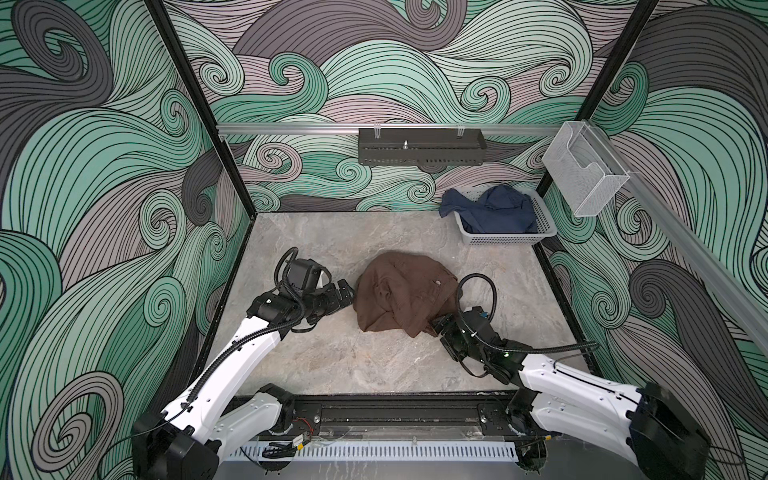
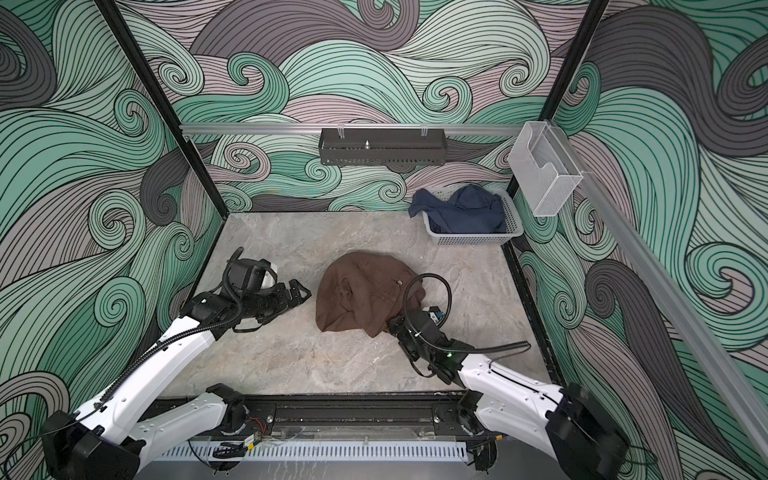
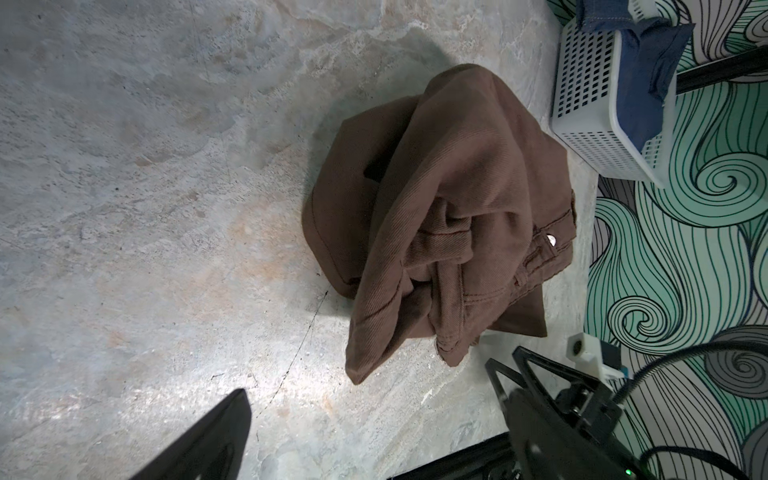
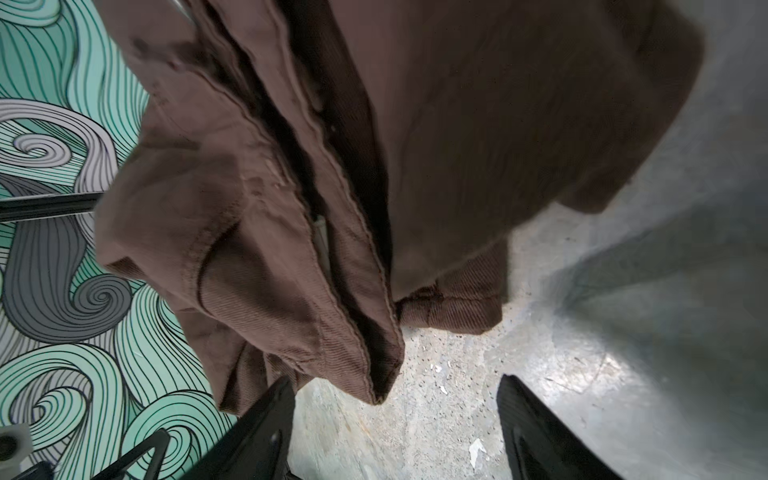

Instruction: Fold and stack the trousers

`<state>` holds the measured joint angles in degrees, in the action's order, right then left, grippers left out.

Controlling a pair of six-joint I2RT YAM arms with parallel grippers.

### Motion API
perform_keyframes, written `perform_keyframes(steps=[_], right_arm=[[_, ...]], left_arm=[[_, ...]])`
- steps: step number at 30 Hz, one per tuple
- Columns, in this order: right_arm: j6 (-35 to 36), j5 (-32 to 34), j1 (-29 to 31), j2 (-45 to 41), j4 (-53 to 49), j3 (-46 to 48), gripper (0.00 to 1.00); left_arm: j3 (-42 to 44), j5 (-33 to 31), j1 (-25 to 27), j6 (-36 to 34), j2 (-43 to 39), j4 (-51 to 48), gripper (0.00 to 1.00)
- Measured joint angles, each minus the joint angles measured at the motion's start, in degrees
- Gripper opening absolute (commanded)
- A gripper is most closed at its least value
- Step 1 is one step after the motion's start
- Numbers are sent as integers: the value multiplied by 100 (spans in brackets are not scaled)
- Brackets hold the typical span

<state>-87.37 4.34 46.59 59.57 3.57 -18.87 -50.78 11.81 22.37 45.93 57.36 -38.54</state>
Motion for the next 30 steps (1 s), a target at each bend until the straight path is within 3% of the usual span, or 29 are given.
perform_keyframes(steps=[9,17,24,30], right_arm=[[-1204,581,857,1519,1436,-92,78],[-1926,1207,1119,2232,2192,-229,67],[-2297,1410,1213,2479,2323,-286,43],[-2398,1628,1231,2140,1963,-299,16]], left_arm=[[42,0,-195,-24,-518,-205,99],[42,2,-400,-151,-776,-503,99],[42,2,-437,-260,-809,-597,99],[44,2,-437,-321,-809,-614,99]])
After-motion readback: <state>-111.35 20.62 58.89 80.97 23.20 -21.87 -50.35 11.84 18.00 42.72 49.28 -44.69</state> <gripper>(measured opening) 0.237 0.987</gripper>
